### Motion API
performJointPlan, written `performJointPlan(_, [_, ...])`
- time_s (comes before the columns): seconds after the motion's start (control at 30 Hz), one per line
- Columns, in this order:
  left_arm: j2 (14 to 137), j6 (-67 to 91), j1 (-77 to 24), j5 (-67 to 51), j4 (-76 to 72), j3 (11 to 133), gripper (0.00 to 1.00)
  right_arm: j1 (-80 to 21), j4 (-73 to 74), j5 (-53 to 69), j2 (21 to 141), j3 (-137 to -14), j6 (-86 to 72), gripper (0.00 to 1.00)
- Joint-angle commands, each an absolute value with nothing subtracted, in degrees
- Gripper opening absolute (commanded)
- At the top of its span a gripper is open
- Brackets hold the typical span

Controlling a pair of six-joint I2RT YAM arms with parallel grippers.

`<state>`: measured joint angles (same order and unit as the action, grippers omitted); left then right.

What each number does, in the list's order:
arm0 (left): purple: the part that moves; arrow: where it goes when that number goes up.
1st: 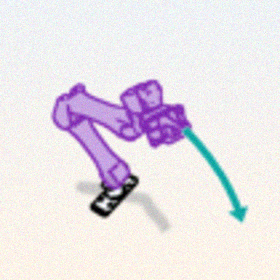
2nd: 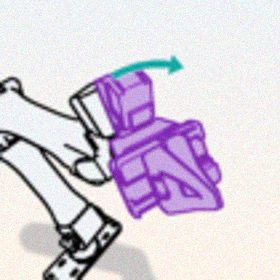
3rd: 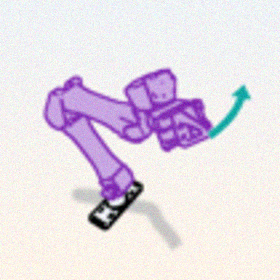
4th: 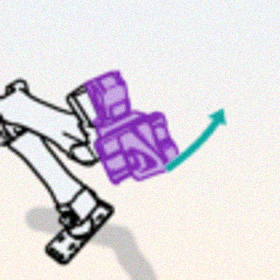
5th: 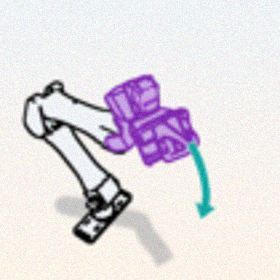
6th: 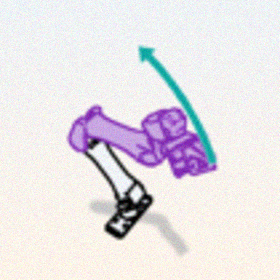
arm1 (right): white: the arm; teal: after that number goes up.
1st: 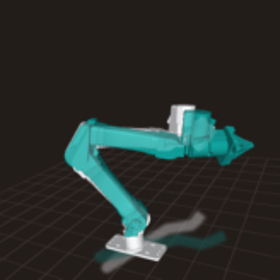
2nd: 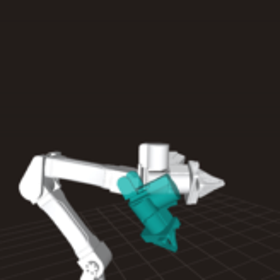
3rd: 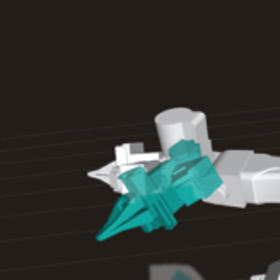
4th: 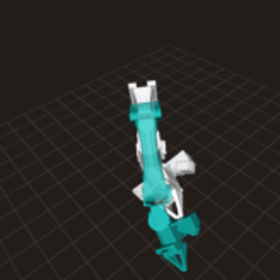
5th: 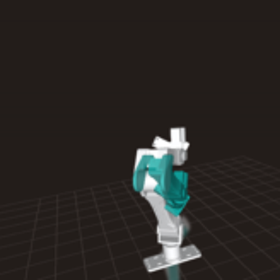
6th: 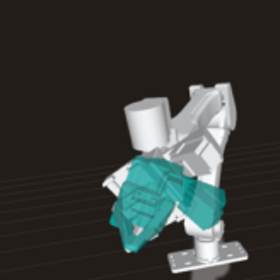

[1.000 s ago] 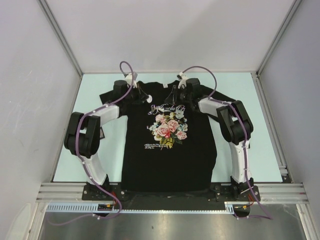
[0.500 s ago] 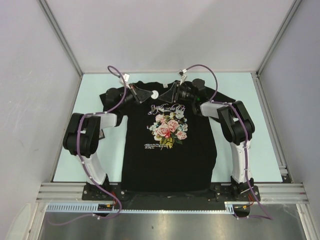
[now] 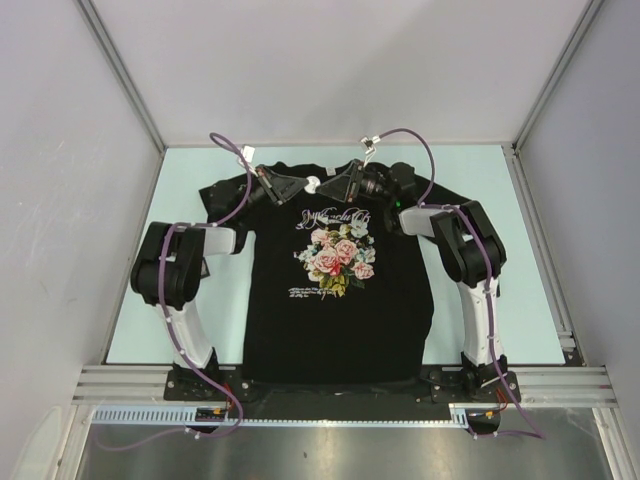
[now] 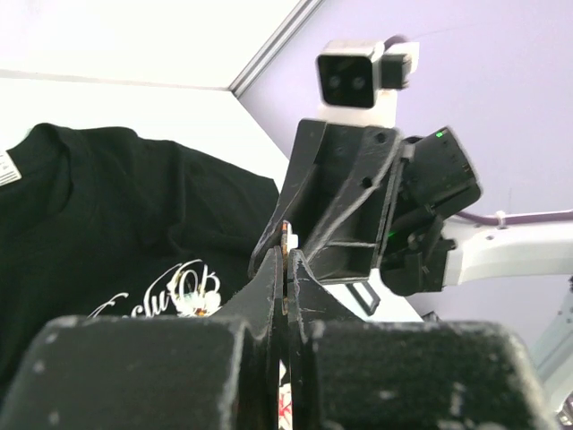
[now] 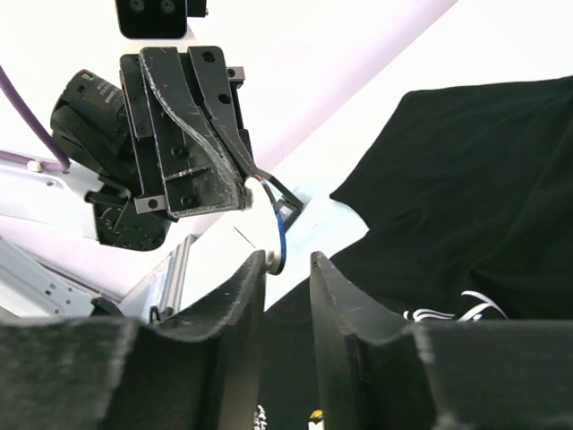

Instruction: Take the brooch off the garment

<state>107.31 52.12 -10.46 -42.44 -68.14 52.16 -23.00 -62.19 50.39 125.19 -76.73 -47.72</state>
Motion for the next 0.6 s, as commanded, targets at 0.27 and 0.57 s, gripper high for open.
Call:
performJointPlan(0.27, [108.3, 55.7, -10.0, -43.4, -77.1, 51.6, 0.0, -22.9, -72.7, 50.8, 126.7, -77.0, -53.4, 0.26])
performJointPlan(0.57, [109.1, 56.2, -10.0, -43.7, -76.7, 51.9, 0.0, -23.1, -72.9, 50.2, 126.6, -77.1, -53.6, 0.27])
